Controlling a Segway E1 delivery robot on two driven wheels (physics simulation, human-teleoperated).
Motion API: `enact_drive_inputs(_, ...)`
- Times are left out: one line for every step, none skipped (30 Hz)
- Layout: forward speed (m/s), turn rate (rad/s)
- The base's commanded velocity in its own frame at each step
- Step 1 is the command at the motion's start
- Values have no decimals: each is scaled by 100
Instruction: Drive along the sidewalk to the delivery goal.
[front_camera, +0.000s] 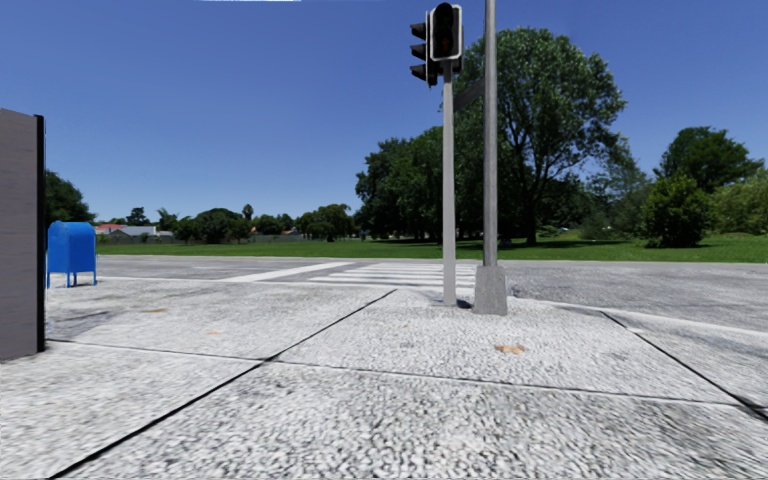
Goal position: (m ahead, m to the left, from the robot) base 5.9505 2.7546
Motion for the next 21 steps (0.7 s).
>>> enact_drive_inputs(180, 37)
enact_drive_inputs(180, 37)
enact_drive_inputs(180, 37)
enact_drive_inputs(180, 37)
enact_drive_inputs(180, 37)
enact_drive_inputs(180, 37)
enact_drive_inputs(180, 37)
enact_drive_inputs(180, 37)
enact_drive_inputs(180, 37)
enact_drive_inputs(180, 37)
enact_drive_inputs(180, 37)
enact_drive_inputs(180, 37)
enact_drive_inputs(180, 37)
enact_drive_inputs(180, 37)
enact_drive_inputs(180, 37)
enact_drive_inputs(180, 37)
enact_drive_inputs(180, 37)
enact_drive_inputs(180, 37)
enact_drive_inputs(180, 37)
enact_drive_inputs(180, 37)
enact_drive_inputs(180, 37)
